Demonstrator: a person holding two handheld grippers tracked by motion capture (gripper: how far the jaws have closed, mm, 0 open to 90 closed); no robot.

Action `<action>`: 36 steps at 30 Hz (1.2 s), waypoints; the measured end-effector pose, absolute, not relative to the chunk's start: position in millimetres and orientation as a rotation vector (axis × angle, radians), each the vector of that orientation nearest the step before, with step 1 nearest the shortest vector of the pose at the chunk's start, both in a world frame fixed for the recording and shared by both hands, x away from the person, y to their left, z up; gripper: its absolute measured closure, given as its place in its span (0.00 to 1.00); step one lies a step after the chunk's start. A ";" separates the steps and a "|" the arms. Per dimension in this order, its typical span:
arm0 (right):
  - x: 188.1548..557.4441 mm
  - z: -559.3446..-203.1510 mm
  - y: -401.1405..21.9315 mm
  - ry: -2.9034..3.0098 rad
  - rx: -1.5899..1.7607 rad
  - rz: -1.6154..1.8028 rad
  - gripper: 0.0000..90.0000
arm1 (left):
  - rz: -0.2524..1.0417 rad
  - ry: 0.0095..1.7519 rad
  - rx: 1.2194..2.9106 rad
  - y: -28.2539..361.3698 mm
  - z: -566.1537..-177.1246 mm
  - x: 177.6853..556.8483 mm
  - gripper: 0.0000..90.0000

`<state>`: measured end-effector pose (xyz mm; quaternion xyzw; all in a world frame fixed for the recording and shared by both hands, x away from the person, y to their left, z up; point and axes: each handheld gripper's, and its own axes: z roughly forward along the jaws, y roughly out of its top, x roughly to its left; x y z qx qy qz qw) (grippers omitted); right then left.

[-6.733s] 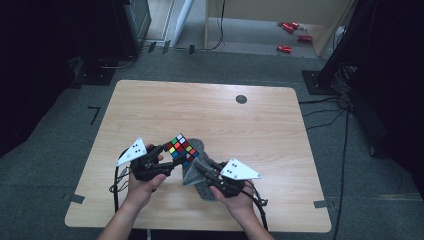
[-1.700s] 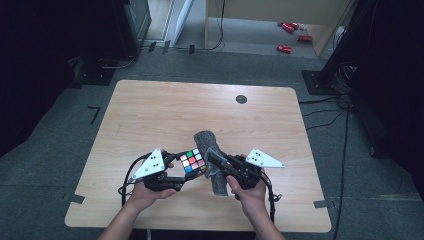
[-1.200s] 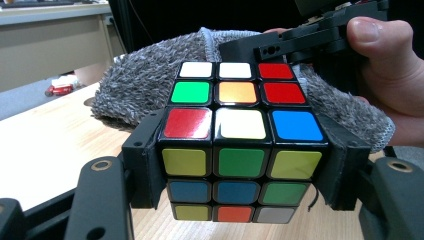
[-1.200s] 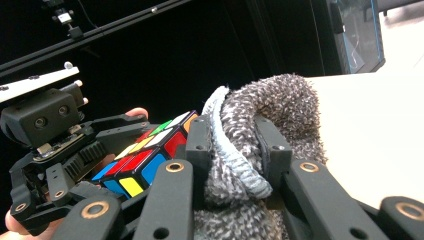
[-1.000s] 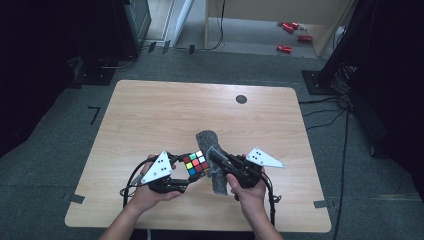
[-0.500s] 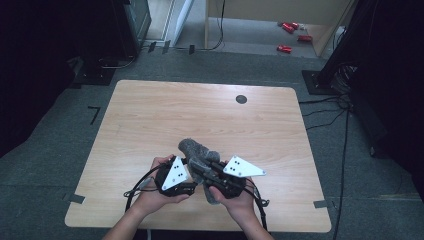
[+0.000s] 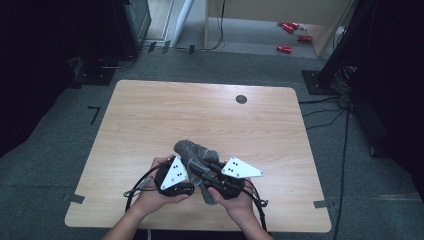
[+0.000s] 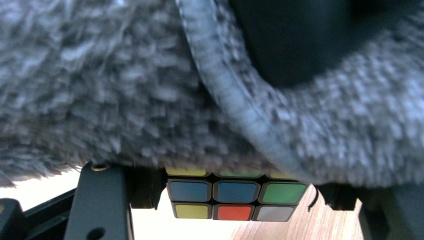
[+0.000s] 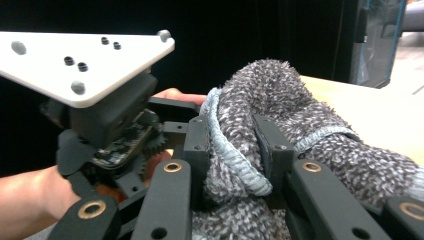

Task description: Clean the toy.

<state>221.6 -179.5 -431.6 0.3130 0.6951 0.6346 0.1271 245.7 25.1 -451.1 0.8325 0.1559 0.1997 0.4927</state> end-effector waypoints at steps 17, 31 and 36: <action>218.1 -433.2 -175.6 2.005 0.875 1.745 0.81 | 0.458 0.385 1.994 29.9 -449.4 247.2 0.39; 222.3 -432.1 -183.4 2.007 0.876 1.684 0.80 | 0.458 0.382 1.997 29.2 -450.1 247.1 0.39; 227.4 -431.5 -193.5 1.962 0.941 1.688 0.81 | 0.457 0.386 1.983 31.0 -448.0 247.3 0.39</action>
